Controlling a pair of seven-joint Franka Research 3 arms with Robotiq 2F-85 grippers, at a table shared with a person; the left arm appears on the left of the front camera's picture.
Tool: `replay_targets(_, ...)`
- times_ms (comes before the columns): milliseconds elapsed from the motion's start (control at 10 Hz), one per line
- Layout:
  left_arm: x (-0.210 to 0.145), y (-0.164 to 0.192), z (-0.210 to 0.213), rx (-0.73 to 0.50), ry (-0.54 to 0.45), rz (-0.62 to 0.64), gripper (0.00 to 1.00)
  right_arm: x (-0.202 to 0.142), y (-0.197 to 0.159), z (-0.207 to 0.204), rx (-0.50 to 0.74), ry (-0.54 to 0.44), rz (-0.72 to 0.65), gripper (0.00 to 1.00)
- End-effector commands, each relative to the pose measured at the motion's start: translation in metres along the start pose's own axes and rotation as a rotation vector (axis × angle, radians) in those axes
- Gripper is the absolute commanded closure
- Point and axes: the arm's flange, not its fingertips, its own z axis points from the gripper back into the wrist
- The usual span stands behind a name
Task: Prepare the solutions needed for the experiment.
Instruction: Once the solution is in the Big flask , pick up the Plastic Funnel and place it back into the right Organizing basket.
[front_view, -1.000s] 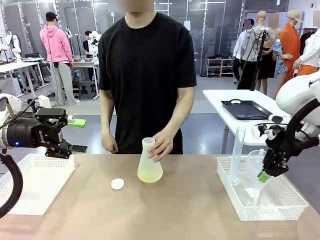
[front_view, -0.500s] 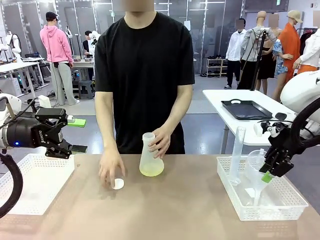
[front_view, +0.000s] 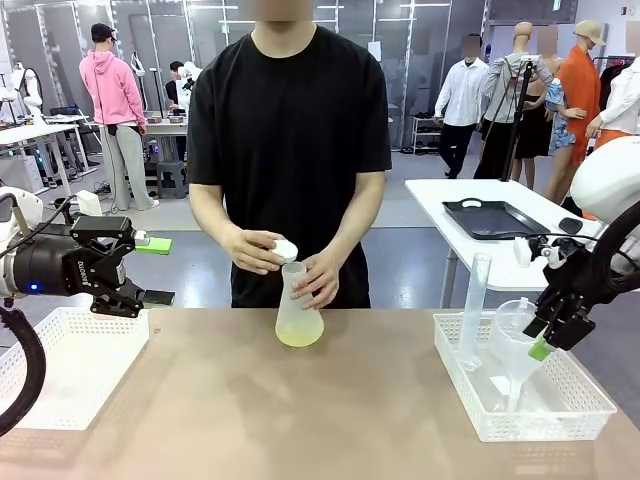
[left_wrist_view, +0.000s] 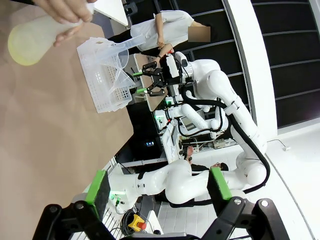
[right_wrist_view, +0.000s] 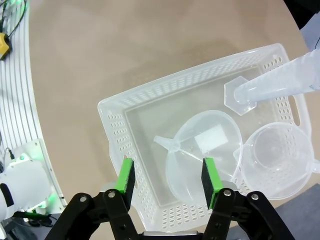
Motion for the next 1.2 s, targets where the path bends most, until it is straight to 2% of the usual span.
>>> replay_targets(0, 0.000, -0.002, -0.002, -0.021, -0.008, 0.001, 0.00, 0.006, 0.007, -0.005, -0.011, 0.015, -0.005, 0.32)
replay_targets(100, 0.000, -0.002, -0.002, -0.021, -0.008, 0.001, 0.00, 0.008, 0.006, -0.008, -0.007, 0.049, -0.007, 0.32)
replay_targets(400, 0.000, -0.002, -0.002, -0.021, -0.008, 0.001, 0.00, 0.013, -0.004, -0.019, 0.010, 0.057, 0.001, 0.32)
replay_targets(600, 0.000, -0.002, -0.002, -0.021, -0.008, 0.001, 0.00, 0.014, -0.012, -0.025, 0.019, 0.083, -0.021, 0.38)
replay_targets(700, 0.000, -0.002, -0.002, -0.021, -0.008, 0.001, 0.00, 0.014, -0.015, -0.028, 0.014, 0.100, -0.018, 0.43)
replay_targets(1100, 0.000, -0.002, -0.002, -0.021, -0.008, 0.001, 0.00, 0.013, -0.012, -0.028, 0.004, 0.089, -0.002, 0.79)
